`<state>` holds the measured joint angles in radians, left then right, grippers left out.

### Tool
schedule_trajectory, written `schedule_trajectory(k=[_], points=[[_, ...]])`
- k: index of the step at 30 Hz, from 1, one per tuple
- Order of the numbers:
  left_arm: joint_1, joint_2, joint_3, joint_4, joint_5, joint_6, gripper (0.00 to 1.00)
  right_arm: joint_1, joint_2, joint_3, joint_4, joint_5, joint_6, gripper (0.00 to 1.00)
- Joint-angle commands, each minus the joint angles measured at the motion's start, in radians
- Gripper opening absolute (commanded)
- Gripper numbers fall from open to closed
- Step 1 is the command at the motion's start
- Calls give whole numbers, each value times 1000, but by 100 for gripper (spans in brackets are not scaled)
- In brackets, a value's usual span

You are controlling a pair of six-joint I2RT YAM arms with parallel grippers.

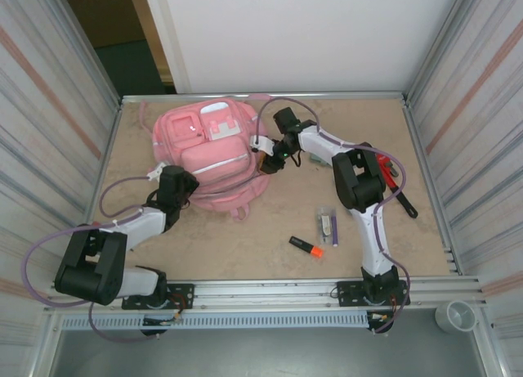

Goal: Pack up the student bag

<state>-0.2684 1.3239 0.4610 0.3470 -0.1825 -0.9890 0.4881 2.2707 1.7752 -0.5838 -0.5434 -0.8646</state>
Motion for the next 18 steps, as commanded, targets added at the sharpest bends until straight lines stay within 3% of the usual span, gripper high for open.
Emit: schedule_trajectory(k=[1,12,18], points=[[3,7,30,18,16,21,0,18,40,42,-66,-28,-49,32],[3,-3,7,27,-16,-8,0,-15,-17,-44,-8,5,1,1],[-10,-40,-48,43,-139,-76,0,18,-148,-128,50,-3,124,0]])
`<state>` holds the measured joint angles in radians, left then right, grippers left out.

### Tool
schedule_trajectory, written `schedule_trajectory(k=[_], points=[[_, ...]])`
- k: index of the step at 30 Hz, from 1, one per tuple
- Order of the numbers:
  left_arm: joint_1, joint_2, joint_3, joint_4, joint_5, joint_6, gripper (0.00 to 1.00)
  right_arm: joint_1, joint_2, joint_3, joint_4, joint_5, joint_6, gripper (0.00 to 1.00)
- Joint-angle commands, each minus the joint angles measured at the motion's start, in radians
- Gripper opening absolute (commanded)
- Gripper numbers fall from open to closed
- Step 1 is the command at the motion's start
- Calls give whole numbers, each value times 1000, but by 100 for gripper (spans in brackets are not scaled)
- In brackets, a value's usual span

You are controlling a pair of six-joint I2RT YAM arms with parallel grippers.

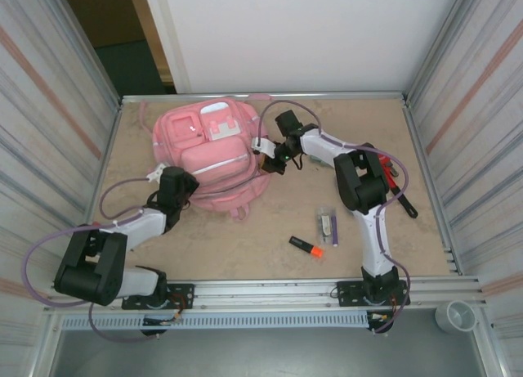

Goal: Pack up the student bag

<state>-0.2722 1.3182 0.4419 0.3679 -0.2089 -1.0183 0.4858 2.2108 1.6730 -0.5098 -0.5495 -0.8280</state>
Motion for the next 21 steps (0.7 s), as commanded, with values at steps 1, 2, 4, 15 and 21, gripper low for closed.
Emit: schedule_trajectory(k=[1,2,4,15,21], points=[[-15,-43,-33,21,-144,-49,0,40,-109,-27,-37,23,120,0],[-22,-50,-38,19,-169,-54,0,60,-125,-23,-59,40,146,0],[-31,-55,-44,19,-208,-67,0,113,-156,-24,-96,71,212,0],[-58,-20,-34,49,-257,-90,0,168,-218,-19,-217,245,368,0],[-52,-83,-43,6,-299,-66,0,145,-151,116,-361,288,418,0]])
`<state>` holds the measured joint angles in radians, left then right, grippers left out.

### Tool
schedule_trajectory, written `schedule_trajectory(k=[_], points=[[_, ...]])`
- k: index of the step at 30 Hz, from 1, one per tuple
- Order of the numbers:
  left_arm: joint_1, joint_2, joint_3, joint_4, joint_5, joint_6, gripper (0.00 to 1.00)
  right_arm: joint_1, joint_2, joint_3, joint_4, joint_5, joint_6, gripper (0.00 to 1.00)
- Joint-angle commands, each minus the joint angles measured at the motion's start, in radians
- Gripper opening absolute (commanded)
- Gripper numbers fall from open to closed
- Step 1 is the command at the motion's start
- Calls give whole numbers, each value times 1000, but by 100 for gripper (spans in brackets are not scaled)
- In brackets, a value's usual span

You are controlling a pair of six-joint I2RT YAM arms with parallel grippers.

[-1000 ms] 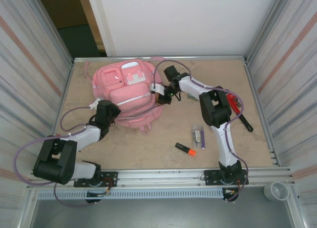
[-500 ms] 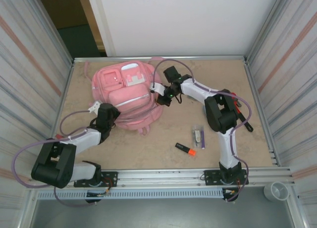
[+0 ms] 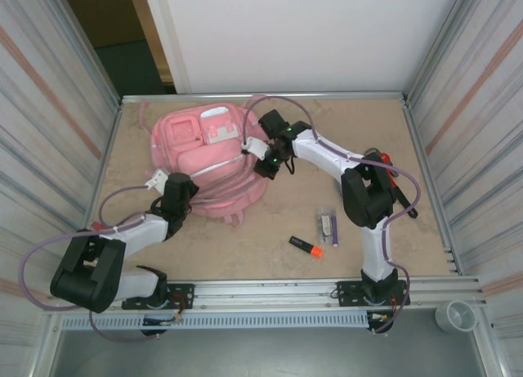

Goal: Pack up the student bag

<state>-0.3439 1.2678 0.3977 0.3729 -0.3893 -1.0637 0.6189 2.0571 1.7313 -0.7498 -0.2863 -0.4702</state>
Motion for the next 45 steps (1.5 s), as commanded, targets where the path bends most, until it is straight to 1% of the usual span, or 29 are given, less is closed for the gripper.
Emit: schedule_trajectory(k=[1,5,7,9,11,14,16,19,21,22,25,29,31,33,35,38,40,42,45], points=[[17,-30,3,0,-123,-22,0,38,6,57,-125,1,73,0],[-7,3,7,17,-134,-39,0,172,23,63,-93,-92,161,0],[-26,22,12,29,-138,-47,0,227,51,115,-95,-106,188,0],[-43,39,16,42,-137,-60,0,256,86,212,-123,-136,211,0],[-59,44,21,45,-140,-64,0,258,108,261,-129,-162,240,0],[-63,33,19,46,-135,-65,0,244,115,282,-133,-148,270,0],[-64,19,14,41,-127,-68,0,239,119,284,-93,-177,326,0],[-66,-6,4,44,-105,-92,0,253,129,282,9,-264,428,0],[-60,-40,1,33,-77,-99,0,260,136,277,28,-250,451,0],[-53,-65,1,18,-61,-104,0,259,140,274,13,-228,450,0],[-32,-140,8,-17,-7,-105,0,206,131,255,-65,-160,417,0],[-27,-186,10,-37,51,-103,0,90,114,254,-125,-89,331,0],[-32,-186,4,-40,67,-111,0,42,152,327,-203,-64,296,0],[-38,-186,-7,-44,48,-116,0,27,194,397,-272,-11,282,0],[-38,-181,-14,-43,32,-119,0,41,207,415,-308,5,279,0],[-53,-163,-9,-29,-6,-117,0,111,185,354,-261,-15,327,0],[-72,-139,4,-11,-29,-116,0,177,189,362,-234,-56,364,0],[-95,-110,14,11,-46,-116,0,234,205,407,-217,-108,399,0],[-121,-68,27,33,-51,-122,0,271,221,465,-182,-202,446,0]])
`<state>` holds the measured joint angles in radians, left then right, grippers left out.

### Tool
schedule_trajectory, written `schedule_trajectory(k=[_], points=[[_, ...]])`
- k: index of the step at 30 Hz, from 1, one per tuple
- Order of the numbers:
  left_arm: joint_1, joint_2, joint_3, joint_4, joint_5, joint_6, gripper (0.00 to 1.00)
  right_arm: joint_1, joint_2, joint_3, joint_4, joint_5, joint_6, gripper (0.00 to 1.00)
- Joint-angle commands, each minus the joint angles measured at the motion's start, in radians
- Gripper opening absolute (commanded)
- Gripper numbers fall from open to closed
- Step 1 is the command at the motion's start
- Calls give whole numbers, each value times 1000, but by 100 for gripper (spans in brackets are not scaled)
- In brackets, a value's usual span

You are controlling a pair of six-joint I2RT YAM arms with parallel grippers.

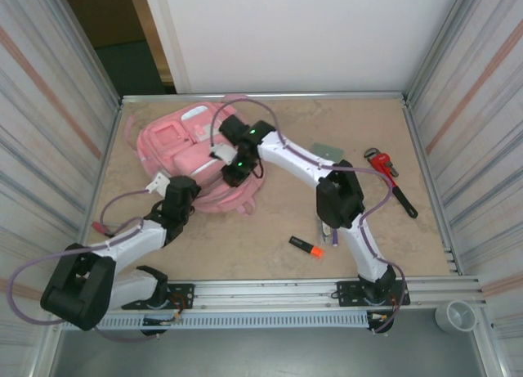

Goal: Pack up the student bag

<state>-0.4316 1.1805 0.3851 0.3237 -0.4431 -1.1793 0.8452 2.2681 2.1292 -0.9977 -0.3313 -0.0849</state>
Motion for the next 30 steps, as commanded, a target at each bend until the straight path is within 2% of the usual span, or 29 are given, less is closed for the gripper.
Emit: schedule_trajectory(k=[1,6,10,13,17,22,26,30], points=[[-36,26,39,87,4,-10,0,41,5,71,77,-181,75,0],[-45,14,27,106,28,-14,0,-30,-38,-34,177,-172,162,0],[-69,-22,24,114,73,-38,0,-15,-17,-46,182,-162,184,0],[-76,-73,24,95,111,-49,0,-13,-10,-54,119,-48,115,0],[-87,-131,14,53,179,-27,0,-83,-42,-111,101,78,-54,0],[-92,-73,36,35,344,70,0,-168,-71,-132,107,146,-195,0],[-67,19,47,87,508,120,12,-231,-99,-188,160,120,-268,0],[-51,26,68,55,569,212,29,-251,-129,-280,208,87,-395,0]])
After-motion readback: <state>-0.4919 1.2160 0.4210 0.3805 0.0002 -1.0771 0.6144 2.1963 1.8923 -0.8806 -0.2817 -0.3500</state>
